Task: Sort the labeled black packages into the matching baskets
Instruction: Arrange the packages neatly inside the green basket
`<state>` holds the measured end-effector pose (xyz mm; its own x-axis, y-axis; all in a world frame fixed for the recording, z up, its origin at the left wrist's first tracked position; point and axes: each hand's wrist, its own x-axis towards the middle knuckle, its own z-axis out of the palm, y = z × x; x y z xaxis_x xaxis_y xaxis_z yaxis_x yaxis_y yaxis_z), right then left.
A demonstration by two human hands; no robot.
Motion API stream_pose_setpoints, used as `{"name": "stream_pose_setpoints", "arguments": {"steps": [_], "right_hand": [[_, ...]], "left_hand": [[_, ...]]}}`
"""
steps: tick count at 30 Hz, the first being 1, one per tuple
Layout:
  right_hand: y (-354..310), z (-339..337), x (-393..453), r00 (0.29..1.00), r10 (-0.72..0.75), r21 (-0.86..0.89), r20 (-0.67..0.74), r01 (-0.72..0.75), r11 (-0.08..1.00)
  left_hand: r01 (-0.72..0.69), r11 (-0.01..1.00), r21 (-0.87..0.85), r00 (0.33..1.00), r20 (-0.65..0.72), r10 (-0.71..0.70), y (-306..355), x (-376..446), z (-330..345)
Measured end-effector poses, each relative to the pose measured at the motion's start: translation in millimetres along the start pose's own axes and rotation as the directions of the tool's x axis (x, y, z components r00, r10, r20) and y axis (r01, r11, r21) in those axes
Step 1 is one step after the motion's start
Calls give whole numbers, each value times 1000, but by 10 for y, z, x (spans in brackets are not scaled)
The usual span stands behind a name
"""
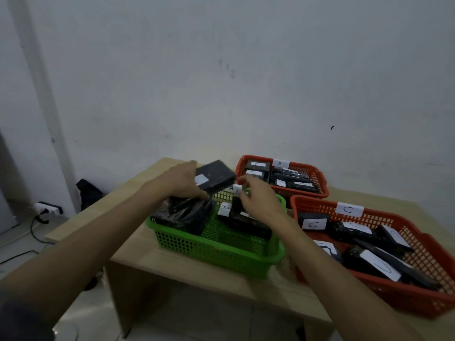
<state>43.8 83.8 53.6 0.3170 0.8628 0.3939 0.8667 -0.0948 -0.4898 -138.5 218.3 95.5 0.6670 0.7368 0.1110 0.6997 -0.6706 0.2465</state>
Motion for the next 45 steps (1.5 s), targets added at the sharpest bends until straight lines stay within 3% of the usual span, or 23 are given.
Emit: {"name": "stream_pose_setpoints", "arguments": {"steps": [2, 4, 10, 12, 15, 18, 20, 23, 30, 34, 36, 42, 45], "right_hand": [[76, -175, 32, 999, 38, 53, -12, -37, 998], [164, -364, 43, 998, 59, 64, -32, -57, 996], [493, -780, -40, 983, 179, -31, 37, -177, 984], [523, -807, -92, 971, 204, -9, 123, -205, 979], [503, -722, -171, 938, 178, -127, 297, -145, 981], [477, -602, -226, 863, 183, -178, 472, -110, 978], [487, -549, -251, 835, 192, -205, 515, -98, 974], [534, -511, -264, 839, 171, -335, 516, 13, 942], [479, -156, -261, 897, 43, -420, 440, 163, 893], [452, -141, -237, 857, 120, -474, 501, 156, 866], [427, -131, -231, 829, 160, -493, 536, 153, 857], [361, -121, -172, 764, 256, -520, 592, 120, 846], [342, -15, -187, 767, 224, -438, 601, 82, 895]], "left_hand": [[-172, 985, -33, 983, 66, 174, 222, 45, -28], [-252, 964, -88, 958, 114, 262, 431, 95, -6], [-289, 956, -48, 908, 302, 290, 758, 187, 230], [-287, 958, -4, 889, 372, 268, 826, 186, 333], [-321, 944, 82, 857, 450, 252, 931, 176, 462], [-334, 939, 84, 848, 462, 260, 995, 171, 509], [-348, 934, 83, 839, 471, 271, 992, 183, 502], [-361, 931, 54, 831, 473, 294, 943, 215, 495], [-353, 935, -39, 825, 459, 330, 850, 255, 416], [-257, 963, 75, 896, 393, 208, 618, 238, 202], [-218, 970, 108, 900, 406, 157, 449, 230, 146], [-270, 953, 139, 888, 419, 191, 236, 216, 353], [-285, 948, 138, 891, 402, 210, 236, 248, 397]]}}
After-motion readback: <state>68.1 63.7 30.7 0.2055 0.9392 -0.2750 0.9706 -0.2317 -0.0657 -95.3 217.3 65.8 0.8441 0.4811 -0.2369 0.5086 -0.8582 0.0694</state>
